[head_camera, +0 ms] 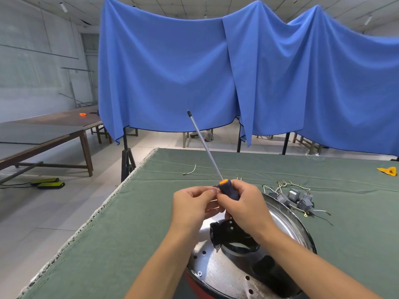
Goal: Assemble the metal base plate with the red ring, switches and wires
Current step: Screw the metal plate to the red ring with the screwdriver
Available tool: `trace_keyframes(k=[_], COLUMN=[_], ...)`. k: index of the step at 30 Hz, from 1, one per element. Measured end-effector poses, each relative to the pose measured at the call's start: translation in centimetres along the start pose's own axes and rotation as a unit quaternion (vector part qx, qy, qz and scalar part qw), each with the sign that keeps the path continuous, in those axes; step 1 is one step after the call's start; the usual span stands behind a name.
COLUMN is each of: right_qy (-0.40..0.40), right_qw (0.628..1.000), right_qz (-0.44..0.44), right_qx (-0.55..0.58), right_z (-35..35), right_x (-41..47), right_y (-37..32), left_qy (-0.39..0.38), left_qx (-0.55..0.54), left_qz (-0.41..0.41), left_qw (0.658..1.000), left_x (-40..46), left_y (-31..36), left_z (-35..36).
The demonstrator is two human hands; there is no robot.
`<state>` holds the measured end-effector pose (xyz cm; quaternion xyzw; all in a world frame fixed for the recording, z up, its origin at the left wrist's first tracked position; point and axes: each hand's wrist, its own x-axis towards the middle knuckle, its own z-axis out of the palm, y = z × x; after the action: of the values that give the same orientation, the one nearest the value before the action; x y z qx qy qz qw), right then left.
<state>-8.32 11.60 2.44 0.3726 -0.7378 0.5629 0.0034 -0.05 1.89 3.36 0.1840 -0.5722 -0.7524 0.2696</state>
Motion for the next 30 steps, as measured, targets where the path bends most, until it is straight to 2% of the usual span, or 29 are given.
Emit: trace_keyframes(k=[4, 9, 15, 19, 23, 30], right_qy=[-0.014, 0.006, 0.002, -0.032, -0.026, -0.022], right_qw=[1.0, 0.983, 0.937, 0.936, 0.928, 0.884], right_qz=[-0.022, -0.066, -0.081, -0.063, -0.077, -0.131], right_qx=[-0.002, -0.17, -0.339, -0.344, -0.364, -0.449], right_z=[0.0, -1.6, -3.8, -4.0, -4.1, -3.6], right_x=[-0.2, 1.3, 1.9, 1.6, 1.9, 1.4], right_y=[-0.1, -0.5, 0.5, 2.0, 2.5, 3.0], left_qy=[0.039, 0.117, 0.15, 0.162, 0.169, 0.176], left_qx=[0.035, -0.076, -0.218, -0.268, -0.298, -0.323], left_qz=[0.06, 0.084, 0.029, 0.011, -0.019, -0.036], left_qw=[0.997, 0.987, 0.964, 0.95, 0.939, 0.929], left_x=[-0.1, 0.4, 1.2, 1.9, 2.6, 3.2], left_y=[0.2, 1.3, 1.9, 1.9, 1.8, 1.7], left_z=[0.0, -1.4, -3.1, -4.4, -5.5, -6.4])
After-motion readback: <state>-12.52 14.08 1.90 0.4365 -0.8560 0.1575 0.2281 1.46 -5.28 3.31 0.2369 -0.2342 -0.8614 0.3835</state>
